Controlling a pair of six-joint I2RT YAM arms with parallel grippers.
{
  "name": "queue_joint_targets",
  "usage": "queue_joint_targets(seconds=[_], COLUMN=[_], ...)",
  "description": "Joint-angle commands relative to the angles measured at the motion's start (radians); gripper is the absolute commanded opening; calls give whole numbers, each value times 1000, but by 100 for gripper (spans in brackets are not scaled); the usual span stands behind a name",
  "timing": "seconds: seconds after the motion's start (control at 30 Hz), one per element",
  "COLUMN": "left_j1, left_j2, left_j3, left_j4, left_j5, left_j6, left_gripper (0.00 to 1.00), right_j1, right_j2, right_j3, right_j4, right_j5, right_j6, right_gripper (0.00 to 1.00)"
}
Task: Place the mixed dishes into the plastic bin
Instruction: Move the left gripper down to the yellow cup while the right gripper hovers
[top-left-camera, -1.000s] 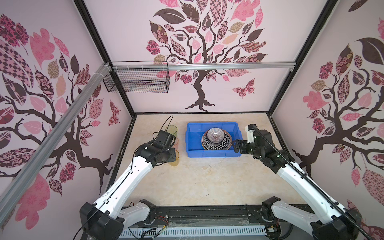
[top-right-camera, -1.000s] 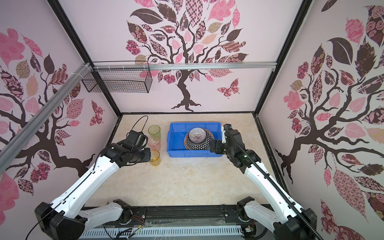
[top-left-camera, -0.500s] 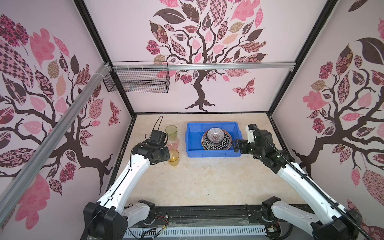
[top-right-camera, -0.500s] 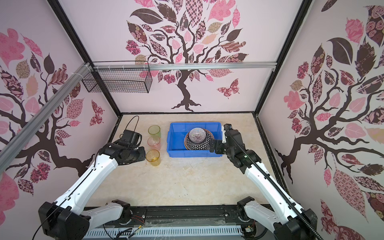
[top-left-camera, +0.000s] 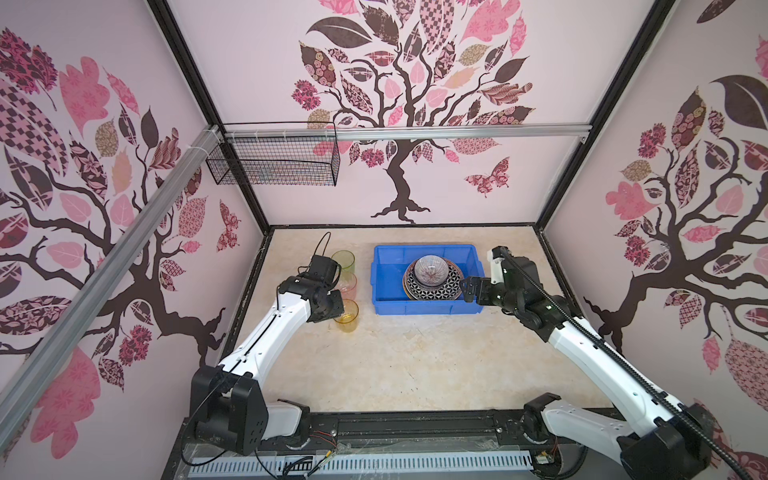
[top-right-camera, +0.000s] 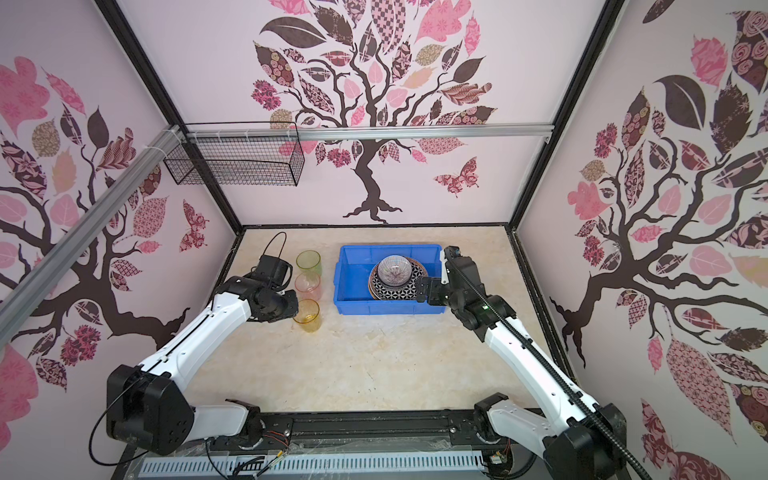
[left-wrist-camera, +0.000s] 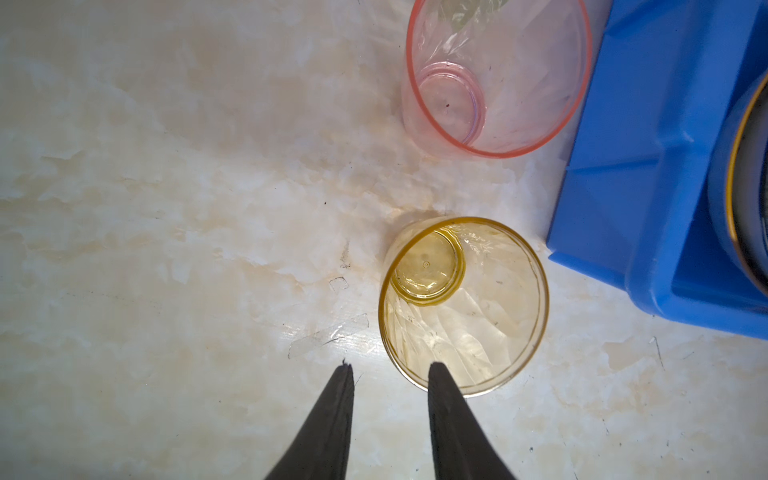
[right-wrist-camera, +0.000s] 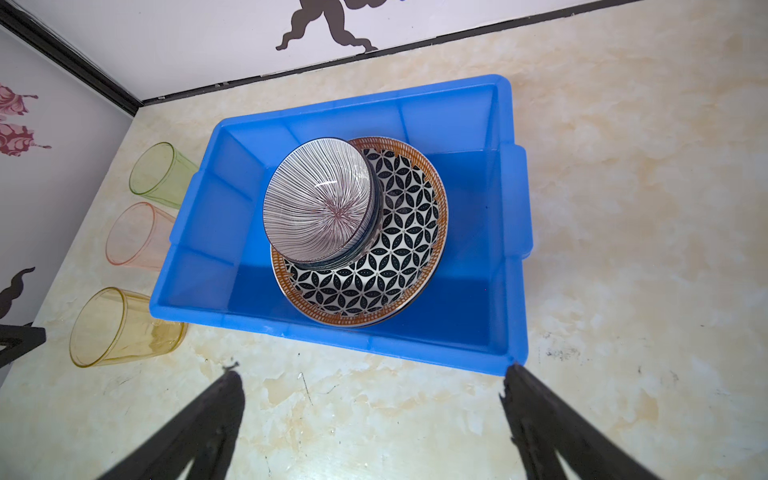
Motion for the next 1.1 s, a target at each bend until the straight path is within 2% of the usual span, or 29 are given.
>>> queue_joint_targets(seconds=[0.0, 0.47, 0.77, 1.07], left_j1=[21, 67, 66, 66], left_j2=[23, 108, 144, 146], left_j3=[-37, -64, -76, -76], left_j4=[49, 110, 119, 103], left_j5=[21, 85, 102, 87], left_j6=[-11, -25, -30, -32], left_gripper=[34, 32, 29, 20], right_j1=[-5, -6, -6, -6], right_j2=[21, 63, 81, 77], right_j3=[51, 64, 66, 47], right_j4=[-7, 1, 4, 16], right_j5=[-7, -12, -17, -32], right_j6=[9, 21, 13, 30], right_gripper=[100, 100, 100, 100])
